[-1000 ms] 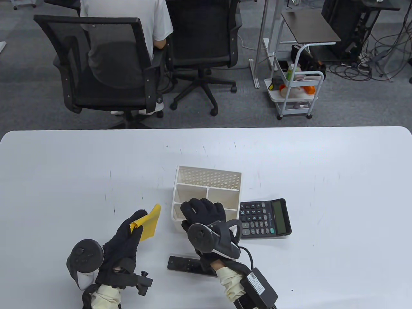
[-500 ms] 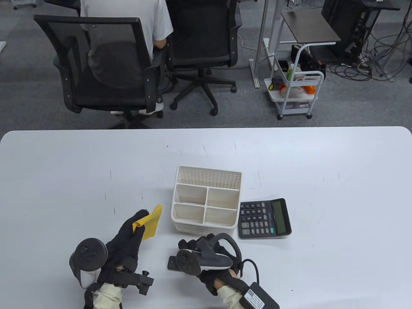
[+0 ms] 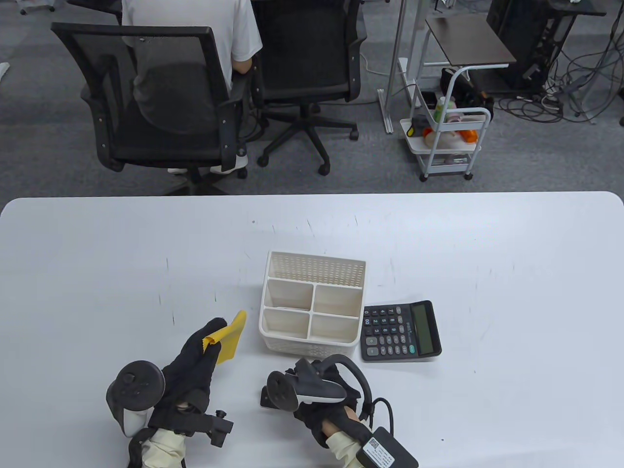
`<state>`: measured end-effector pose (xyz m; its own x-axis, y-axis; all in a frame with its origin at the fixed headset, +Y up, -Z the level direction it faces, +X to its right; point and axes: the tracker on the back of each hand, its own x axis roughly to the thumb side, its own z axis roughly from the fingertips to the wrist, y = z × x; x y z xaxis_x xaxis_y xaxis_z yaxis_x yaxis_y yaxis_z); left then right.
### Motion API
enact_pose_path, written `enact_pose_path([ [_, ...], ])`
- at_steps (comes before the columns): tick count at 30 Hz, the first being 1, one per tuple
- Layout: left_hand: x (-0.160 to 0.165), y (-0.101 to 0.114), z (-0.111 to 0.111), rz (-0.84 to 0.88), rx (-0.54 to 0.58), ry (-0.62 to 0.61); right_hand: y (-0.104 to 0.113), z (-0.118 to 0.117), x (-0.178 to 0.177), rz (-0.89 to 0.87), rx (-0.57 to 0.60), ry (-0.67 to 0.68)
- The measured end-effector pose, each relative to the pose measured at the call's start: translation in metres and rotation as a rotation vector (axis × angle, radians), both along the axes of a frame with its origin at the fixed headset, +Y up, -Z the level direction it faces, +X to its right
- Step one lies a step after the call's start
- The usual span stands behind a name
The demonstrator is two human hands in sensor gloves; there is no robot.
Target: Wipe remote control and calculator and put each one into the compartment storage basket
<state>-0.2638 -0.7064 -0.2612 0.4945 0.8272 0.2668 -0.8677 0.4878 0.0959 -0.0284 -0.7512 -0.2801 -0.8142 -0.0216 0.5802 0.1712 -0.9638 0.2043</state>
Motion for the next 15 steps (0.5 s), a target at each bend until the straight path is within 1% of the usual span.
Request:
enact_pose_path([
  [4,0.0,0.0,0.0,-0.002,-0.004,0.002,0.002,-0.002,0.005,-0.022,0.046,-0.054],
  [9,0.0,-0.001,0.0,-0.002,-0.008,0.008,0.008,-0.001,0.009,-0.03,0.151,-0.082],
  [12,0.0,-0.001,0.0,0.006,-0.009,0.01,0.018,0.001,0.011,-0.067,0.219,-0.105],
  [15,-0.001,0.0,0.0,0.014,-0.005,0.011,0.037,0.004,0.016,-0.187,0.296,-0.158],
])
